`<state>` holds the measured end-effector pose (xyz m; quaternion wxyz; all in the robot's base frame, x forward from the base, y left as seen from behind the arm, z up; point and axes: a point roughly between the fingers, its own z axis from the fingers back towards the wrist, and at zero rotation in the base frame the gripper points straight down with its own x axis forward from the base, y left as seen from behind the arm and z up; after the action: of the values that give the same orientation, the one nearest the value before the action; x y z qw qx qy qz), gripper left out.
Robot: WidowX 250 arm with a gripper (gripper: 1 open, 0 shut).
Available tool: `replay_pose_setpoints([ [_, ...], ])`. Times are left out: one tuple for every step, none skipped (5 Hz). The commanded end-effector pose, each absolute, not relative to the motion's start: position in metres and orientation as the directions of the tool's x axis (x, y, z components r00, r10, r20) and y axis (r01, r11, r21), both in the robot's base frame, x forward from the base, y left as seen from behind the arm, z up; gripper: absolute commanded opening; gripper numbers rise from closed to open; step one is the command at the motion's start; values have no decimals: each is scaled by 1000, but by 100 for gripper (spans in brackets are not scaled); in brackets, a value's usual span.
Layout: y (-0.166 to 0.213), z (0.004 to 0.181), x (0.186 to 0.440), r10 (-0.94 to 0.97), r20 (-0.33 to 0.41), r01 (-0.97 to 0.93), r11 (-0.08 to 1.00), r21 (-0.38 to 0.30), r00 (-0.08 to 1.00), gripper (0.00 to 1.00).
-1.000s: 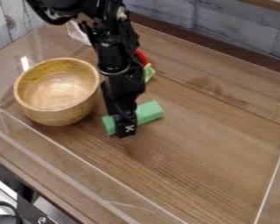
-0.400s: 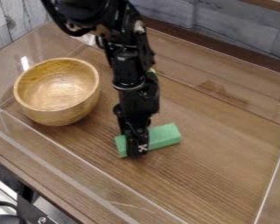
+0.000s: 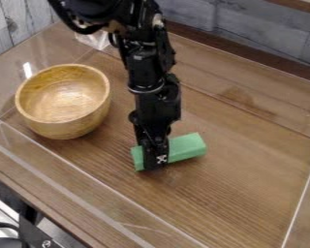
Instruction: Remove the green stick from the brown bowl and put it on the table
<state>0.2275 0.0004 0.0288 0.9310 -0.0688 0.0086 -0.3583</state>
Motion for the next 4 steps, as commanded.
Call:
replay_pose_setpoints([
  [2, 43, 230, -680, 90, 686, 723, -86, 728, 0],
  [6, 49, 229, -648, 101, 655, 751, -86, 755, 0],
  [20, 60, 232, -644, 112, 654, 751, -93, 757, 100],
  [37, 75, 240, -639, 126, 650, 756, -84, 759, 100],
])
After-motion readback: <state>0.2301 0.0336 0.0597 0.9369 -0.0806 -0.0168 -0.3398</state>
